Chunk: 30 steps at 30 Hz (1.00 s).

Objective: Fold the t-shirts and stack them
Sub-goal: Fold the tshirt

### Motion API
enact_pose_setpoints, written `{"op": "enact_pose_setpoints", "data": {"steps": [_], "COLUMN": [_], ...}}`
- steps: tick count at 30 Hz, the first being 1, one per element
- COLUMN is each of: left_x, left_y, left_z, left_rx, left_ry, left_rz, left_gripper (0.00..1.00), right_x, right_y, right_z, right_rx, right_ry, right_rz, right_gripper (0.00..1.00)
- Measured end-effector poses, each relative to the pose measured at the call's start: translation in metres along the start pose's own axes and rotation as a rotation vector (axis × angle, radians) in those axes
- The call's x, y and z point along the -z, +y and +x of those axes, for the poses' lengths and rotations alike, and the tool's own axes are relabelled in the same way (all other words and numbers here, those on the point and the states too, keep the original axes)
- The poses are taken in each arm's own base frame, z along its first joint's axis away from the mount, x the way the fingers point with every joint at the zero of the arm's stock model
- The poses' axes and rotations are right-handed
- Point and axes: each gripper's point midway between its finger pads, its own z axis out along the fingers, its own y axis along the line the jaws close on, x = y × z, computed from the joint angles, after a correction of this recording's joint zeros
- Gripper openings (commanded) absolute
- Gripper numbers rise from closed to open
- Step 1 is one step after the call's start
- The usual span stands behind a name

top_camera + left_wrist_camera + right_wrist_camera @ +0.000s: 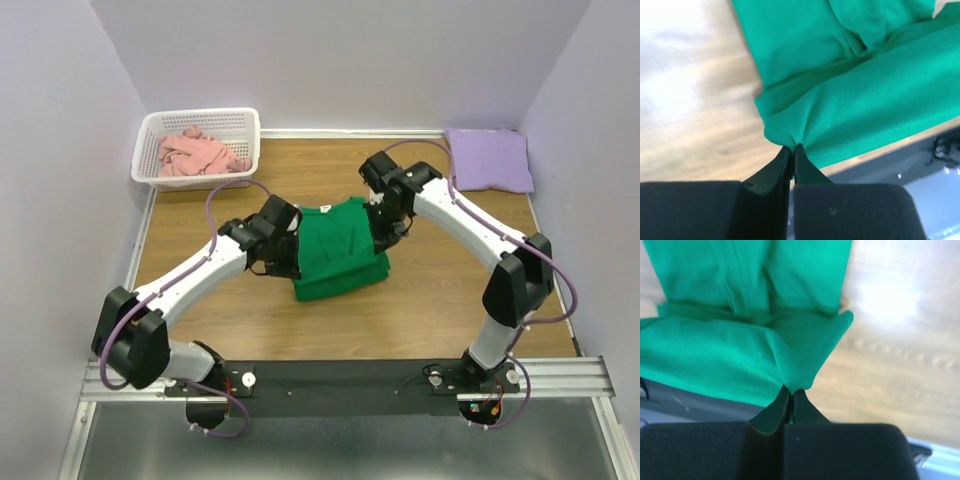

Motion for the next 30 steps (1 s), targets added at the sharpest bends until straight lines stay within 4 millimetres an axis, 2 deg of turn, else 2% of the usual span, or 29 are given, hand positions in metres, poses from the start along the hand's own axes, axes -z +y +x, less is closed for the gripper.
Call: {"op": "enact_pose_setpoints", "data": {"steps": [6,9,11,16,19,26,30], "left_x": [-0.013,-0.016,-0.016,-0.013,-0.012,-0.013,-0.011], "left_y": [0.009,0.008,0.006,0.004,0.005,0.010,0.010], "left_z": [-0.043,-0.066,-0.087,-0.125,-0.129,-0.122,-0.131], "left_rx": [-0.024,-0.044,-0.054,-0.069,-0.070,-0.065,-0.066], "left_ry": [-0.033,-0.059,-0.091,-0.154,-0.166,-0.161,-0.184], "left_rz": [-0.025,-0.026,-0.028,-0.032,-0.034,-0.040,-0.053], "left_gripper": [0.00,0.00,0.00,0.00,0.00,0.00,0.00], "right_x": [-0.002,-0.007,-0.009,-0.012,-0.011,-0.010,-0.004], "right_y": [-0.008,-0.020,-0.027,-0.033,-0.031,-0.029,-0.026], "right_z": [-0.046,-0.061,-0.067,-0.089,-0.096,-0.097,-0.113], "right_rx": [0.000,-0.023,-0.034,-0.035,-0.028,-0.017,-0.015], "right_ry": [-0.045,-0.051,-0.049,-0.071,-0.088,-0.091,-0.130], "right_rz": [-0.013,-0.022,-0.026,-0.042,-0.058,-0.071,-0.081], "right_gripper": [0.01,0.01,0.01,0.01,0.01,0.01,0.00]}}
